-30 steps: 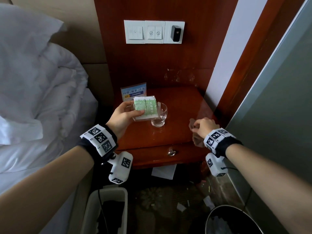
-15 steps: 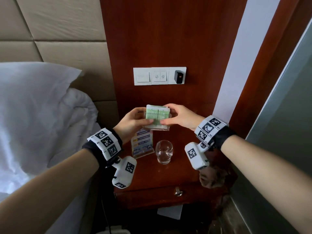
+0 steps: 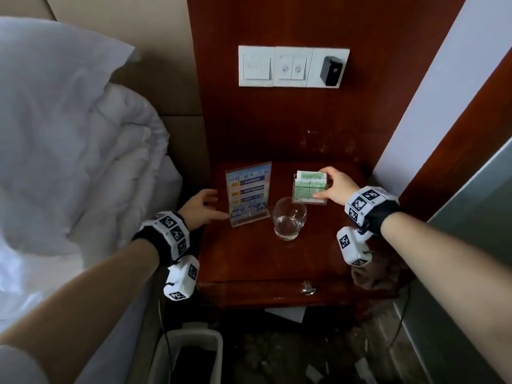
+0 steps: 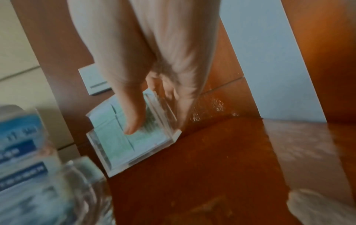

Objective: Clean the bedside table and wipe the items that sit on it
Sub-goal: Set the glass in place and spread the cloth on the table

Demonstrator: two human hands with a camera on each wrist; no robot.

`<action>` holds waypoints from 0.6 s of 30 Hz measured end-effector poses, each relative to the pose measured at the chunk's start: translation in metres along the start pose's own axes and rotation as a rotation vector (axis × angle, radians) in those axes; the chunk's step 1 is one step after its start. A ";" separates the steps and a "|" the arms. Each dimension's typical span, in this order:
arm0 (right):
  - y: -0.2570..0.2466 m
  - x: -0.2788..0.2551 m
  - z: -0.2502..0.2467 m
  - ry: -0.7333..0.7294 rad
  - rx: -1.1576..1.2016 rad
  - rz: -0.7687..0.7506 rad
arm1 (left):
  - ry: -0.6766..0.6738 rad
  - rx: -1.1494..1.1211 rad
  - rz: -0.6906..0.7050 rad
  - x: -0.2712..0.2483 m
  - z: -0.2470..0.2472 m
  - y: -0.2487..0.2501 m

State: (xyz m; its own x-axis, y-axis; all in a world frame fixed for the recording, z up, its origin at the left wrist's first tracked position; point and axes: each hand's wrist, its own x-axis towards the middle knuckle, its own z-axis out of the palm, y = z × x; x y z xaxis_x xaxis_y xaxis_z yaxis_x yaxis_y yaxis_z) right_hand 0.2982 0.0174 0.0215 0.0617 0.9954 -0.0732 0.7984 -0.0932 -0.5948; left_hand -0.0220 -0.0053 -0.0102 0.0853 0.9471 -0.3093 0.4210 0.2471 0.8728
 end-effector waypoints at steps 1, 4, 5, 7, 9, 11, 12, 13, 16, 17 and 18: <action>0.002 0.001 0.006 -0.008 -0.020 0.009 | 0.000 0.094 0.006 0.004 0.005 -0.002; 0.011 0.008 0.023 -0.026 -0.066 0.030 | 0.039 0.283 0.070 0.018 0.019 -0.009; 0.012 0.011 0.026 -0.030 -0.071 0.030 | 0.050 0.303 0.095 0.022 0.022 -0.009; 0.015 0.016 0.032 -0.038 -0.073 0.026 | 0.050 0.335 0.108 0.031 0.025 -0.012; 0.016 0.023 0.035 -0.045 -0.079 0.011 | 0.045 0.358 0.109 0.039 0.026 -0.012; 0.013 0.030 0.035 -0.051 -0.091 -0.002 | 0.080 0.413 0.135 0.045 0.026 -0.009; 0.012 0.035 0.035 -0.053 -0.092 -0.006 | 0.104 0.429 0.147 0.049 0.025 -0.008; 0.011 0.039 0.034 -0.054 -0.092 -0.009 | 0.123 0.433 0.154 0.052 0.024 -0.007; 0.005 0.052 0.032 -0.059 -0.094 -0.017 | 0.181 0.472 0.154 0.063 0.017 -0.004; 0.003 0.057 0.032 -0.057 -0.086 -0.019 | 0.204 0.490 0.150 0.067 0.013 -0.003; 0.002 0.062 0.032 -0.055 -0.078 -0.020 | 0.226 0.509 0.145 0.071 0.010 -0.002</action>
State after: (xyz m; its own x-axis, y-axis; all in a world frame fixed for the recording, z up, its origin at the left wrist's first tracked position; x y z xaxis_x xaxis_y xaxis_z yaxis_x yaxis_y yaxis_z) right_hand 0.2848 0.0787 -0.0097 0.0140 0.9941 -0.1075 0.8433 -0.0695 -0.5329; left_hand -0.0076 0.0597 -0.0375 0.0031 0.9980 -0.0633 0.8059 0.0350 0.5911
